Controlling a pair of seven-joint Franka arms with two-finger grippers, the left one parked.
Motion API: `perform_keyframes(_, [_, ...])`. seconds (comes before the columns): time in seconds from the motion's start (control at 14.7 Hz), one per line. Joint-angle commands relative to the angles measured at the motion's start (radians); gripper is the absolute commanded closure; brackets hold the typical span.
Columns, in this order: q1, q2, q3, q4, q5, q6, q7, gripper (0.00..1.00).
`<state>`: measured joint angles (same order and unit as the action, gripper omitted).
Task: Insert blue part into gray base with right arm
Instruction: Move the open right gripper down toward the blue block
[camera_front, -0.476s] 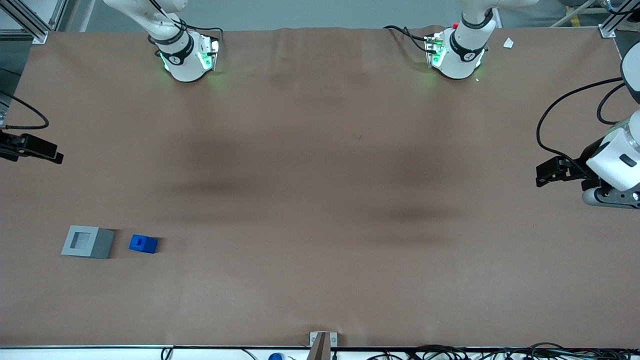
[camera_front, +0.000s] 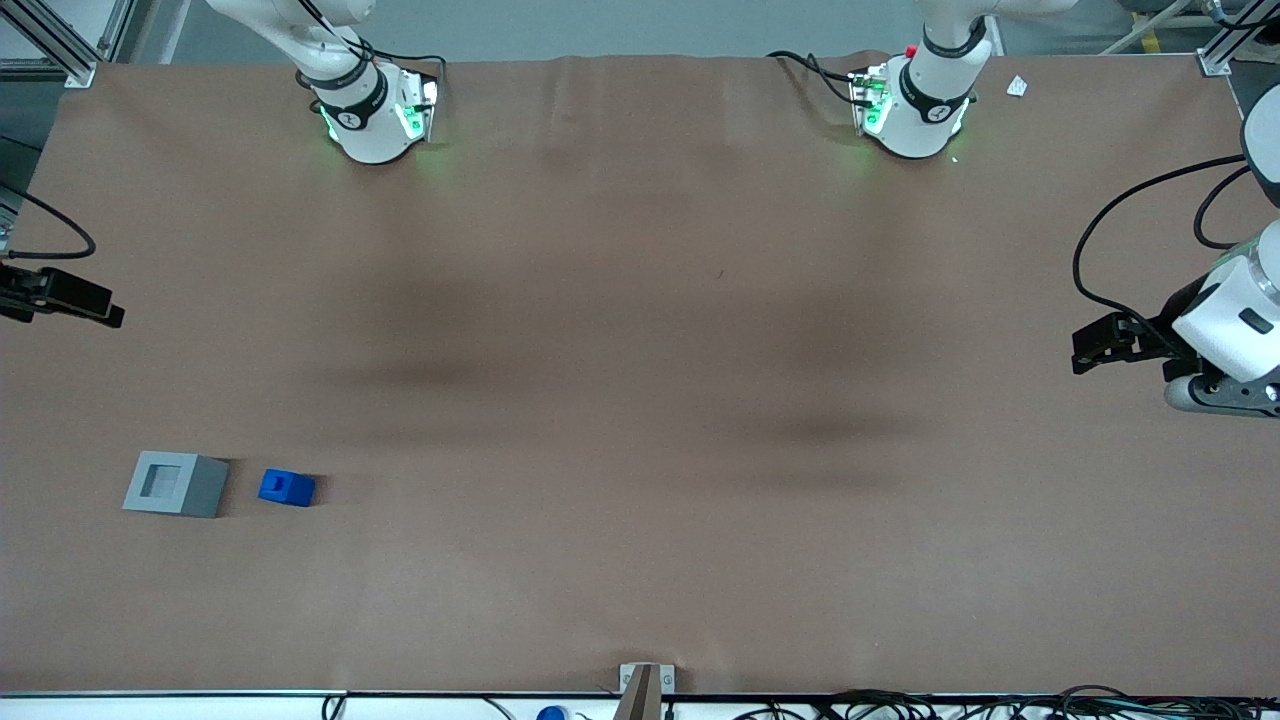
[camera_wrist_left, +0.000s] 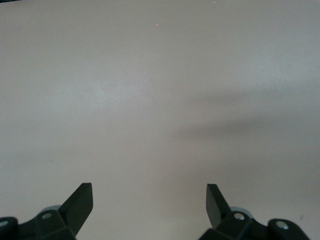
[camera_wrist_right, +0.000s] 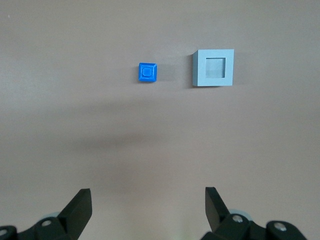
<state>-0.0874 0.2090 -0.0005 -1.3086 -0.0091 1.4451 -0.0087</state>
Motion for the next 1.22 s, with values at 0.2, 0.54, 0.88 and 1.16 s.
perform_keyframes(0.2, [-0.003,-0.002,-0.001,-0.018,-0.008,0.012,-0.001,0.00])
perform_keyframes(0.54, [-0.015,0.154,-0.001,-0.075,-0.008,0.213,-0.001,0.00])
perform_keyframes(0.88, [-0.012,0.337,-0.001,-0.120,0.001,0.444,0.003,0.00])
perform_keyframes(1.16, [-0.005,0.431,-0.001,-0.120,0.063,0.532,0.004,0.00])
